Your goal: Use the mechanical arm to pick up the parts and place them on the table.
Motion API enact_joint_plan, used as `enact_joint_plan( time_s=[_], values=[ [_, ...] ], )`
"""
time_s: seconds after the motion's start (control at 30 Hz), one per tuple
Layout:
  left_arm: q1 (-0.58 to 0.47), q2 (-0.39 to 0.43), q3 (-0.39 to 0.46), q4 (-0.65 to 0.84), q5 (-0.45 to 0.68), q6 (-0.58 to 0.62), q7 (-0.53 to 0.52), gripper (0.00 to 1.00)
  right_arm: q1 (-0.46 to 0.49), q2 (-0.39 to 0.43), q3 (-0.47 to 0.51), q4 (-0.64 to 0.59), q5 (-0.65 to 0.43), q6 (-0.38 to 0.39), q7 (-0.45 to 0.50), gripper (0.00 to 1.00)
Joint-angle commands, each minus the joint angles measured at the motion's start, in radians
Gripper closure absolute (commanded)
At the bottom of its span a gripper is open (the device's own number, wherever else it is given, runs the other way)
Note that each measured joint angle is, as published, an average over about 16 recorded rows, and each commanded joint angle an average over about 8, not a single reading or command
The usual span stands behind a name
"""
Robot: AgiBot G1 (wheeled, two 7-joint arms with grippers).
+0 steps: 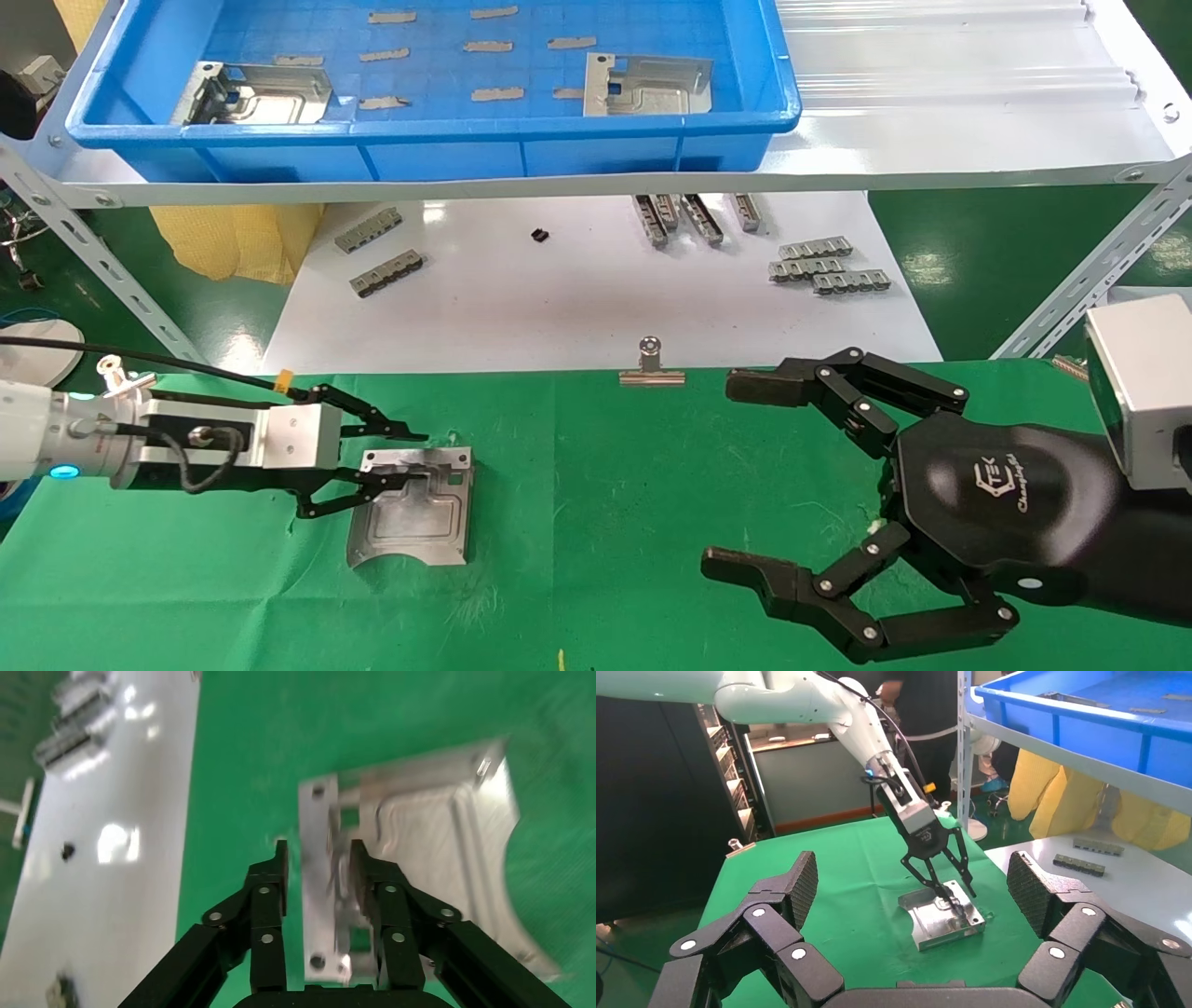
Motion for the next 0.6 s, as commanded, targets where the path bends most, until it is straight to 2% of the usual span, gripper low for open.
enact_joint_plan(
  time_s=[0.03,0.23,0.4,0.6],
  values=[
    [-0.003,-0.002,-0.004,0.009,-0.007,0.028,0.011,0.0,0.0,0.0,0.0,0.0,0.0,0.0,0.0,0.0],
    [0.034,-0.023,-0.041,0.046,-0.072,0.115,-0.055,0.0,0.0,0.0,0.0,0.0,0.0,0.0,0.0,0.0],
    [0.076,-0.037,-0.072,0.063,-0.125,0.131,-0.125,0.0,0.0,0.0,0.0,0.0,0.0,0.0,0.0,0.0],
    [0.091,-0.042,-0.081,0.067,-0.142,0.136,-0.139,0.0,0.0,0.0,0.0,0.0,0.0,0.0,0.0,0.0]
  ],
)
